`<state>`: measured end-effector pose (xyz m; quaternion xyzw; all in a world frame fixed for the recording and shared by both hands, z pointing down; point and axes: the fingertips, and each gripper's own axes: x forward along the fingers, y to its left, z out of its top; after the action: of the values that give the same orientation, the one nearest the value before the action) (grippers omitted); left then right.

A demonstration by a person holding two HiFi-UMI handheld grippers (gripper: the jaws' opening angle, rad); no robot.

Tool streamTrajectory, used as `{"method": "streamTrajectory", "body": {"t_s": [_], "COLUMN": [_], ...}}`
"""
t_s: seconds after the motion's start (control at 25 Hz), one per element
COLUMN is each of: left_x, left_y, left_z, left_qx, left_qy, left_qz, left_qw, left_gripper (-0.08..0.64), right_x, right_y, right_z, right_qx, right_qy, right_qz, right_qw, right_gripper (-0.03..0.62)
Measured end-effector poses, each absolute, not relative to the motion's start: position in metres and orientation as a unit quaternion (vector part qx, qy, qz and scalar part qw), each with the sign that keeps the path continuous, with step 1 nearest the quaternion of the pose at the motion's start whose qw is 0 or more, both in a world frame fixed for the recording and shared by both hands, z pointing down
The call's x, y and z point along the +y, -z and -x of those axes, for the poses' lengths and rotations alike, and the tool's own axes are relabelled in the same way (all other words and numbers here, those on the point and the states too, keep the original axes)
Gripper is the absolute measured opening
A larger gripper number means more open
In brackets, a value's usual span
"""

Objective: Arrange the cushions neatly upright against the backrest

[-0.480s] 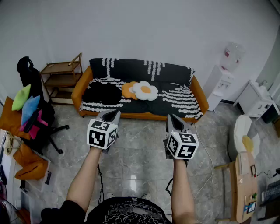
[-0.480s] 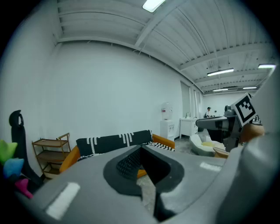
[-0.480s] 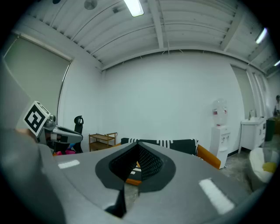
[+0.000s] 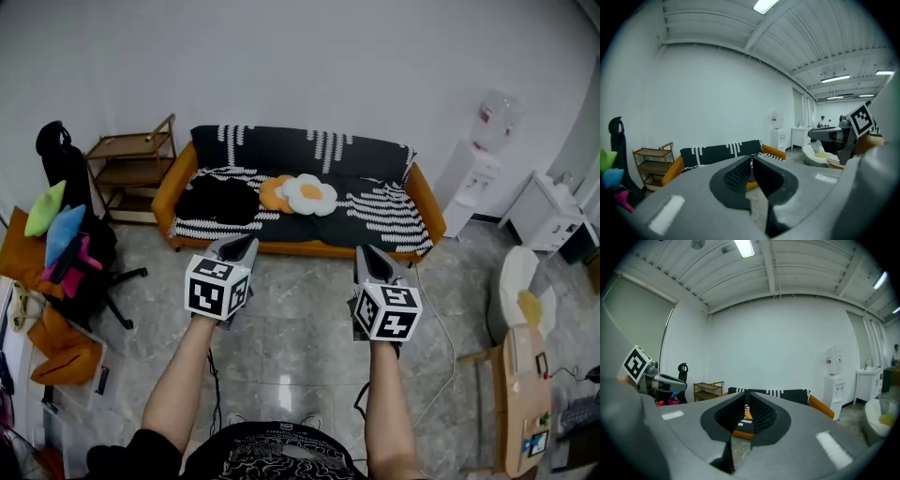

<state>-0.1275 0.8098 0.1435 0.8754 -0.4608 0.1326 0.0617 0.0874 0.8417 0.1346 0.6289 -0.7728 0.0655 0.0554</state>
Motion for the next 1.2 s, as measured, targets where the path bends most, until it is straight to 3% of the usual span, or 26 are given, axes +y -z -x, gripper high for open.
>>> {"method": "streamTrajectory", "body": {"t_s": [0.68,1.2], "left_x": [0.817,0.829], "left_y": [-0.143,-0.139], "left_z": [0.113,0.052], "left_qx": [-0.486,-0.455], "left_qy": [-0.126,-0.116], "left_qz": [-0.862,-0.879], "left_qw": [0.065,0.078], "left_gripper": [0.26,0.365], "right_x": [0.851,0.856], "right_y": [-0.145,-0.153], "right_z": [-0.098,-0.135], "right_qx": [-0.791,-0.813], "right_qy": [-0.085,-0.11], "right_qz": [-0.603,-0.568], "right_qw": [0.064,0.056], "right_gripper": [0.242,0.421]}}
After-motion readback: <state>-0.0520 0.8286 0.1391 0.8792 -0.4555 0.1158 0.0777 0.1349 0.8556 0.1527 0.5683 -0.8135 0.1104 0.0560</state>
